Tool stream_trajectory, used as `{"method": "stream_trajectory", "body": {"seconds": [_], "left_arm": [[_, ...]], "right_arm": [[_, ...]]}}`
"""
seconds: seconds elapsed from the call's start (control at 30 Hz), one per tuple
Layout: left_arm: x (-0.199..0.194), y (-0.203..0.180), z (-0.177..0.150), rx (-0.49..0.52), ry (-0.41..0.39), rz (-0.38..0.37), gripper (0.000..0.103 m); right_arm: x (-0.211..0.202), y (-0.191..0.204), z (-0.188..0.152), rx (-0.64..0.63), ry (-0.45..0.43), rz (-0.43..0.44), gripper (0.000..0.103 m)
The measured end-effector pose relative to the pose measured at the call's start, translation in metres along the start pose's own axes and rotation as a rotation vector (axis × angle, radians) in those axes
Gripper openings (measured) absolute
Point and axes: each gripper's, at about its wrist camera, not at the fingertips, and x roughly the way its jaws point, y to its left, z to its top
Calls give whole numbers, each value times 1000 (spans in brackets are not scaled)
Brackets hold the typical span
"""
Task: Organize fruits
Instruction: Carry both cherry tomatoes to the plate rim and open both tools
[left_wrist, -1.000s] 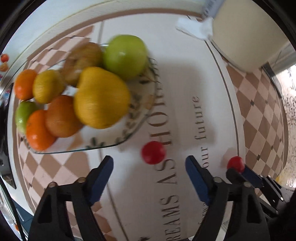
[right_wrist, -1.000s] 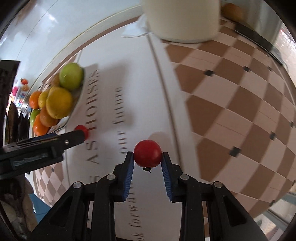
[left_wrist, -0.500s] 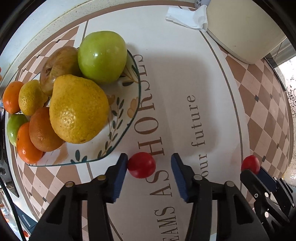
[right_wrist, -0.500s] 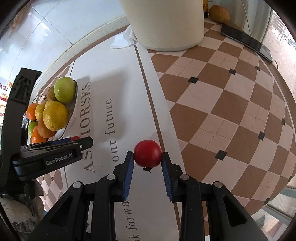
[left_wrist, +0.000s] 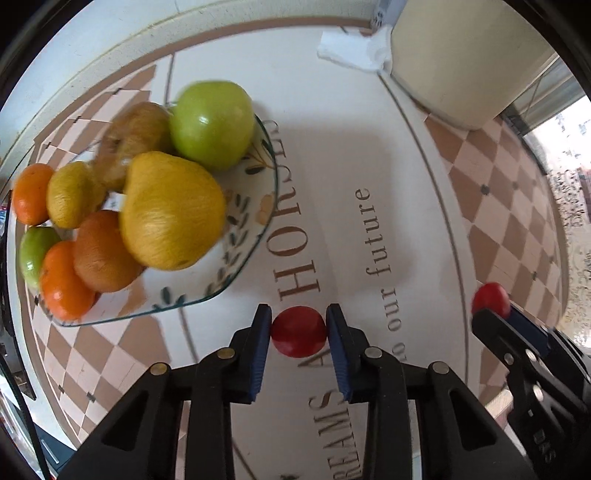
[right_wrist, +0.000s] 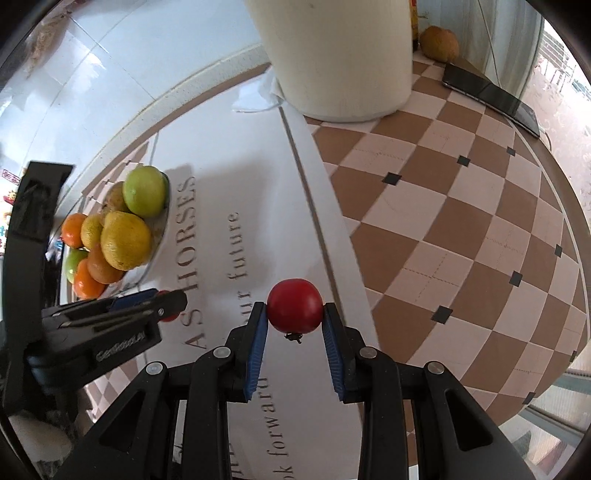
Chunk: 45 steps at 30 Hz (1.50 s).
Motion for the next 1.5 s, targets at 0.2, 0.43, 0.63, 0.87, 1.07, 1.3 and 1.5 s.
{"method": "stream_trajectory", "body": {"seconds": [0.2,0.43,0.63,0.87,1.07,1.3,1.5], "left_arm": [[-35,63,-6,-165,-29,-104,28],[-36,149,-10,-565,19,-350,28],[-26,181,-15,-728,21,-430,28],[-10,199,-22,-877,46,-522,28],[-8,210,-27,-925,37,-532,28],[-5,218,-34,-965,45,-544,28],[-7,223,-38,-999,45,-559,29]], "right_arm": [[5,30,5,-15,14,158,33],[34,81,13,-60,71,310,33],[59,116,18,-139,101,315,33],[74,139,16,-211,142,328,33],[81,153,16,-246,168,347,33],[88,169,19,-291,192,355,33],[91,176,22,-289,209,355,40]]}}
